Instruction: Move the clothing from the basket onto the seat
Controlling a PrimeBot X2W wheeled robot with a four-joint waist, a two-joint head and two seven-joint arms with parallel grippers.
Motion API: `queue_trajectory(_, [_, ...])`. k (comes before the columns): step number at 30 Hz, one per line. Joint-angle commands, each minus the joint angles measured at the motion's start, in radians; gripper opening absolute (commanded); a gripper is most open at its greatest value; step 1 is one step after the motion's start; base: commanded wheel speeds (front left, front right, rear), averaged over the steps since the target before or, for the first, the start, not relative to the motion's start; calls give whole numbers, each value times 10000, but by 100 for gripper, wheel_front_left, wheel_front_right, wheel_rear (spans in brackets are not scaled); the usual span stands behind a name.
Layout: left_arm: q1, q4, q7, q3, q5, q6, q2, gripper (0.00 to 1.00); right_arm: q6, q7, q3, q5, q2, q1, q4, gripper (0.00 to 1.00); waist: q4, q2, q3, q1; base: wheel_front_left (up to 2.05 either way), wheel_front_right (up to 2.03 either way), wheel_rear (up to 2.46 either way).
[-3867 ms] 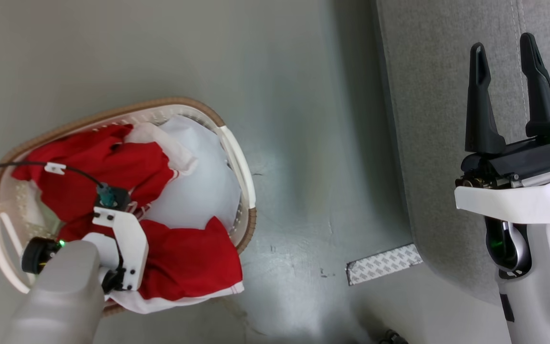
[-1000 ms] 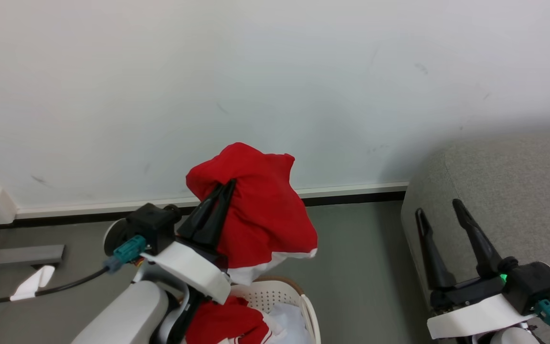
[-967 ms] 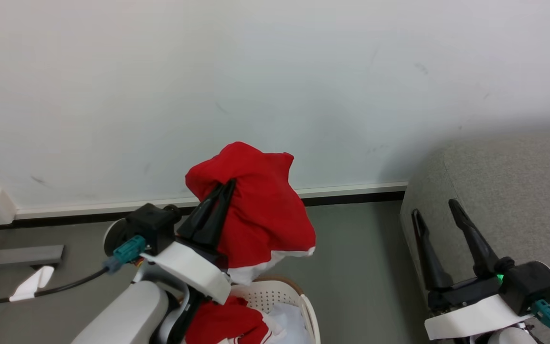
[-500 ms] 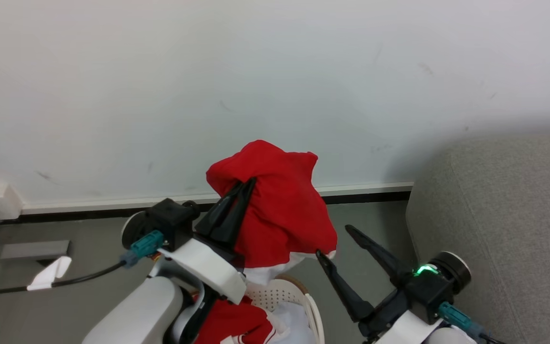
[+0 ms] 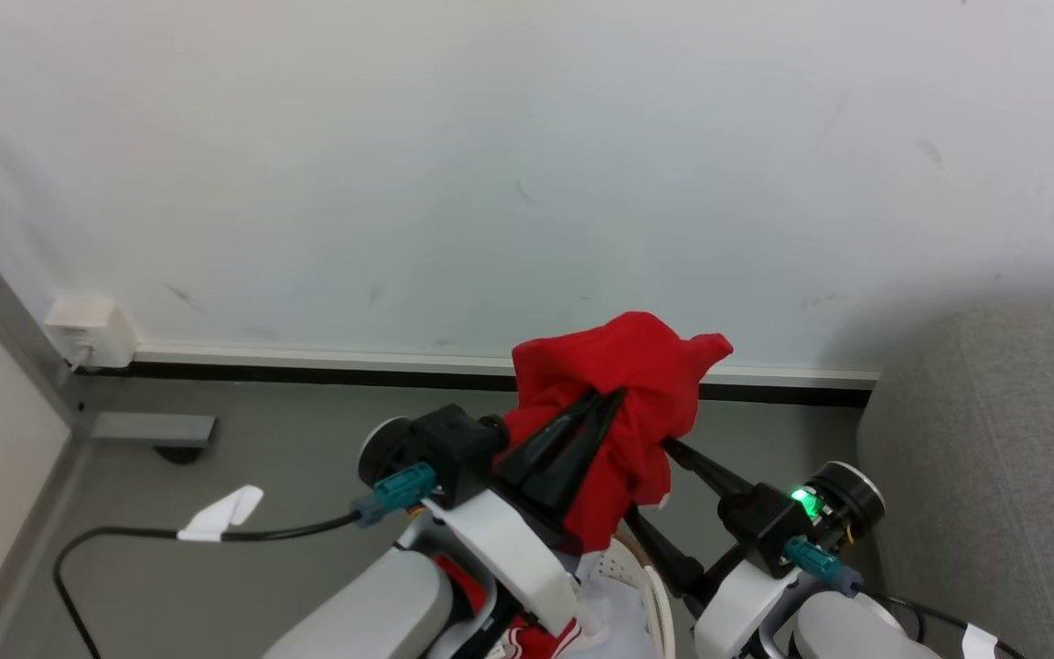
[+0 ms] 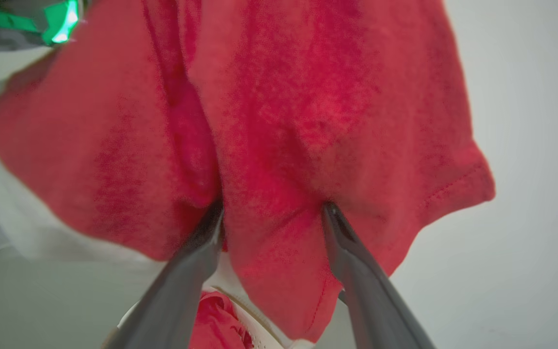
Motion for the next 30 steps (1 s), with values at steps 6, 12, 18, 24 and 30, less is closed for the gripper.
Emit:
queue_trajectory(6, [-43, -199, 281, -470, -47, -195, -337, 0, -21, 2, -585, 107, 60, -379, 722, 100, 714, 0, -30, -1, 0, 0, 0])
queue_trajectory(12, [75, -143, 458, -693, -188, -291, -400, 0, -21, 1, -444, 227, 57, -422, 122, 100, 982, 0, -16, -1, 0, 0, 0])
queue_trajectory(18, [108, -46, 493, -755, -273, -313, -395, 0, -21, 1, -444, 146, -76, -267, -279, 73, 1067, 0, -7, -1, 0, 0, 0])
queue_trajectory(24, [118, 12, 419, -629, -310, -213, -291, 0, -21, 1, -412, 336, -195, -101, -463, 0, 980, 0, -5, -1, 0, 0, 0])
queue_trajectory(30, [223, 199, 288, -416, -459, -73, -141, 0, -21, 1, -767, 425, -348, 177, -837, 0, 789, 0, 6, -1, 0, 0, 0])
